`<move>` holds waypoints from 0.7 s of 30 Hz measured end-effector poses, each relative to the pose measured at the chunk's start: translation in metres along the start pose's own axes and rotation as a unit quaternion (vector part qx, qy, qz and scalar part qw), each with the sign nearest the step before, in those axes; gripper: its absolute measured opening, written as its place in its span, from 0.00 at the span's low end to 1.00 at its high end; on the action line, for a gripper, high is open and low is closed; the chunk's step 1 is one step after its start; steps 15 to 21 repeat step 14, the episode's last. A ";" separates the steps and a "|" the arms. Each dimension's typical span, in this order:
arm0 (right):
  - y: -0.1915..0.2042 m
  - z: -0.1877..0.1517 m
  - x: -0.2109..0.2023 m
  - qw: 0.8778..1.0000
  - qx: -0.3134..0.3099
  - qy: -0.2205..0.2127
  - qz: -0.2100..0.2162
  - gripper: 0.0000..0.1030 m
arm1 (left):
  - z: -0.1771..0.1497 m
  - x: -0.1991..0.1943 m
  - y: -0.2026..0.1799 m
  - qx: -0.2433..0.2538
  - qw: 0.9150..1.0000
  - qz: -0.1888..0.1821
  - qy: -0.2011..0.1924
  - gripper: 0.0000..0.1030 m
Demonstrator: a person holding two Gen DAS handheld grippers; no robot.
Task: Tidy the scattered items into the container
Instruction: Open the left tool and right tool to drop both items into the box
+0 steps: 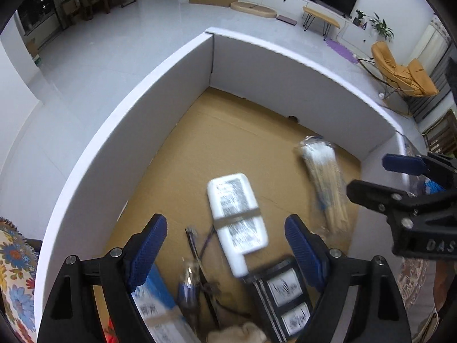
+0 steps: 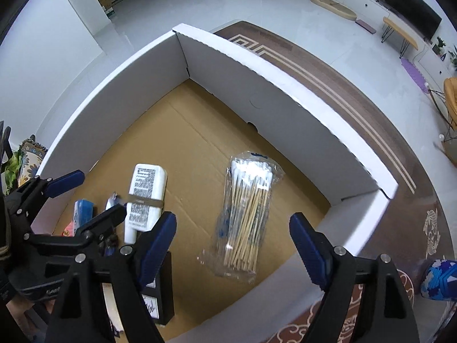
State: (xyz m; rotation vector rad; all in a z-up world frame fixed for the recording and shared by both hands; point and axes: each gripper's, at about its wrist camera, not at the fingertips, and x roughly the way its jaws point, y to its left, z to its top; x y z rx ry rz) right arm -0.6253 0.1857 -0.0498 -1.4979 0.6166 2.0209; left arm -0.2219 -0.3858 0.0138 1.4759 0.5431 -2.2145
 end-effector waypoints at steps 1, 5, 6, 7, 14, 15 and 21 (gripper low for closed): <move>0.000 -0.002 -0.004 1.000 0.000 -0.002 -0.001 0.80 | -0.004 -0.004 0.001 -0.002 1.000 0.005 -0.001 0.82; -0.001 -0.011 -0.017 1.000 0.006 -0.010 -0.003 0.80 | -0.023 -0.029 0.007 -0.023 0.999 0.018 -0.027 0.96; -0.001 -0.013 -0.019 1.000 0.008 -0.013 -0.002 0.80 | -0.024 -0.033 0.010 -0.039 0.998 0.016 -0.036 1.00; -0.002 -0.014 -0.021 1.000 0.010 -0.015 -0.003 0.80 | -0.029 -0.041 0.015 -0.060 0.997 0.017 -0.051 1.00; 0.003 -0.026 -0.032 1.000 0.014 -0.025 0.006 0.80 | -0.050 -0.069 0.014 -0.082 0.991 0.048 -0.089 1.00; 0.003 -0.026 -0.032 1.000 0.014 -0.025 0.006 0.80 | -0.050 -0.069 0.014 -0.082 0.991 0.048 -0.089 1.00; 0.003 -0.026 -0.032 1.000 0.014 -0.025 0.006 0.80 | -0.050 -0.069 0.014 -0.082 0.991 0.048 -0.089 1.00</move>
